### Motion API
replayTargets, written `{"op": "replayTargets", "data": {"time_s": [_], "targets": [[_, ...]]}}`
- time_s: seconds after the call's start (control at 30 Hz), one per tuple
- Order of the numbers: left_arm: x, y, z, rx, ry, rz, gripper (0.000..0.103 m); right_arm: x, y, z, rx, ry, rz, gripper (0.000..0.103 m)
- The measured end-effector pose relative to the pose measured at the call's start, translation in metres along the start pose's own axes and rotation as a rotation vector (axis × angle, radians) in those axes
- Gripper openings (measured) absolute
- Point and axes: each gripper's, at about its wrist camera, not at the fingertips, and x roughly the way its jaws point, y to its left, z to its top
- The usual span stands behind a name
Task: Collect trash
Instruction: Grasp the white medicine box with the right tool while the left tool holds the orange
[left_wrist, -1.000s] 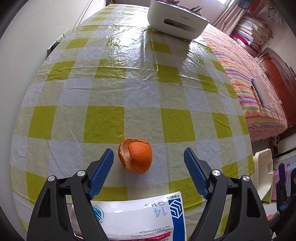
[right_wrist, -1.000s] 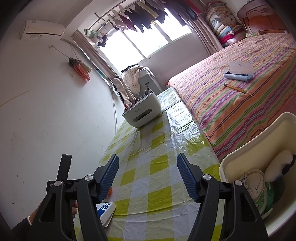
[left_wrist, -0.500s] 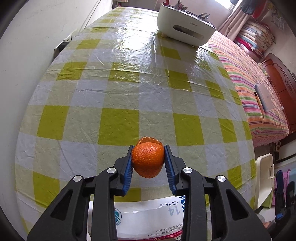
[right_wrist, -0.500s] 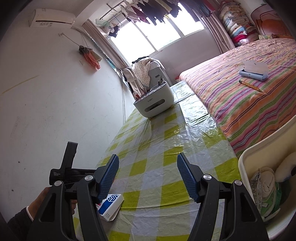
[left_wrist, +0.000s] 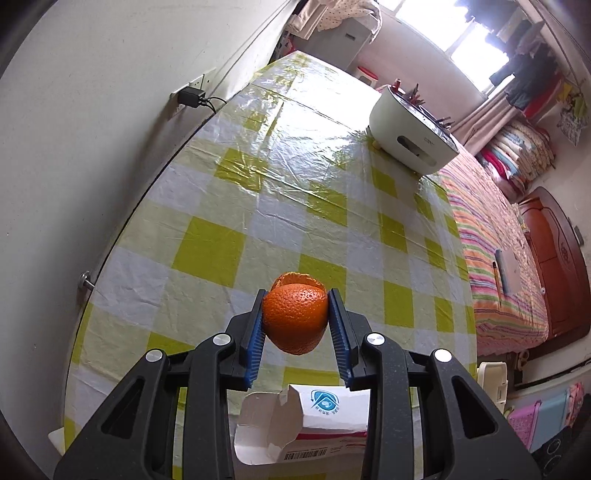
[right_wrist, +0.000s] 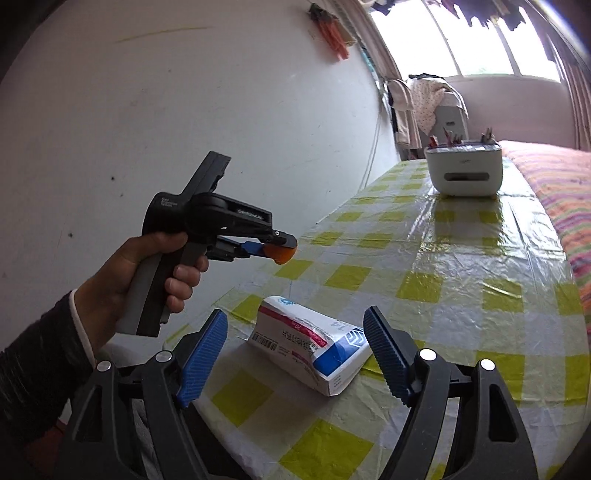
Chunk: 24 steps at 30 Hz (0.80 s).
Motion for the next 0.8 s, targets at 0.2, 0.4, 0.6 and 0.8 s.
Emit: {"op": "replayTargets", "data": {"time_s": [0.2, 0.4, 0.6, 0.8], "targets": [[-0.014, 0.024, -0.001, -0.057, -0.016, -0.032, 0.032, 0.041, 0.048, 0.011, -0.405, 0.145, 0.083, 0.078], [-0.018, 0.026, -0.005, -0.054, -0.007, -0.070, 0.032, 0.116, 0.034, 0.015, -0.507, 0.452, 0.161, 0.078], [-0.022, 0.019, -0.006, -0.036, 0.005, -0.116, 0.032, 0.163, 0.006, 0.018, -0.438, 0.637, 0.191, 0.079], [-0.023, 0.017, -0.009, -0.023, 0.012, -0.132, 0.032, 0.182, 0.005, 0.001, -0.460, 0.724, 0.156, 0.088]]}}
